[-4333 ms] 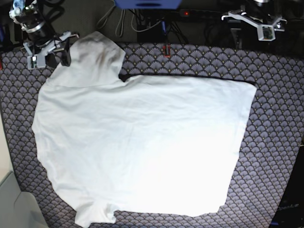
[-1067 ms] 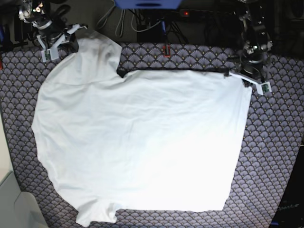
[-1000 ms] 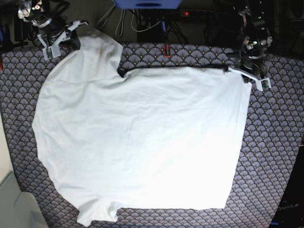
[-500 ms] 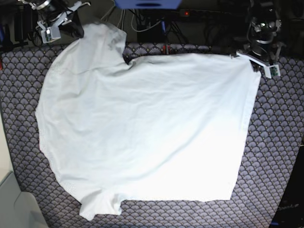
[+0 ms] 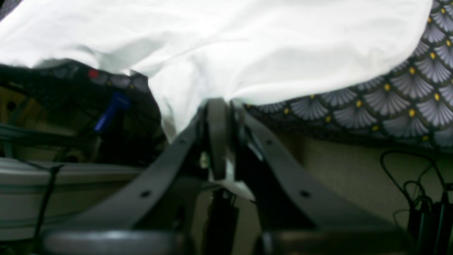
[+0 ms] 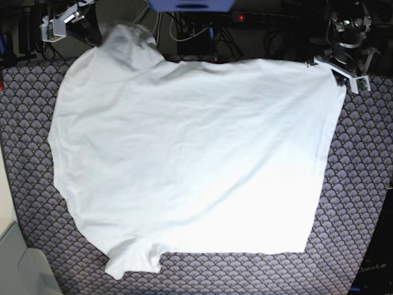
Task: Fold the T-shirt properly
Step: 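Lift the grasped edge and pull it away from the hem to flatten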
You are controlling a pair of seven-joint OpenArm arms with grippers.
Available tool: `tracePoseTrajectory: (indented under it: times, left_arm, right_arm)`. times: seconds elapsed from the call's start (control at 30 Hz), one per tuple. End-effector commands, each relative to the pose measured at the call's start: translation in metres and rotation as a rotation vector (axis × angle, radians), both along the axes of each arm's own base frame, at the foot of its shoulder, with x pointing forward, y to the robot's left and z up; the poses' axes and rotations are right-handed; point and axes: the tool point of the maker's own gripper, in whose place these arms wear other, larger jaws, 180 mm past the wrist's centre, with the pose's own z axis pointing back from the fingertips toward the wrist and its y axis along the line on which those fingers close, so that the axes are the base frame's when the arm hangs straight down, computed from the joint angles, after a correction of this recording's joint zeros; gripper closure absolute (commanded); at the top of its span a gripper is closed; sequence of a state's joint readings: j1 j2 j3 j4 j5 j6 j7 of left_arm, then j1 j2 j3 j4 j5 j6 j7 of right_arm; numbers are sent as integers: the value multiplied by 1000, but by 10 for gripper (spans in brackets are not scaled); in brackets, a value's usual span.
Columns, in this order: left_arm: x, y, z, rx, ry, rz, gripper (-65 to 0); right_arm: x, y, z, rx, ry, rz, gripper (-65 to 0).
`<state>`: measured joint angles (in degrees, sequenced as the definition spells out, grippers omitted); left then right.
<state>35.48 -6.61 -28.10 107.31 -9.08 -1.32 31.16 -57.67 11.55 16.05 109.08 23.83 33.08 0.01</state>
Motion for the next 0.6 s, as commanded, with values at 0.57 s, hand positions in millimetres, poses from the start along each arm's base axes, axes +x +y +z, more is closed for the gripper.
tracePoseTrajectory:
  times: [0.57]
  left_arm:
    - [27,8,39,25,-41,22,-5]
  right_arm:
    - [39,-34,63,-69,-271,-62,0]
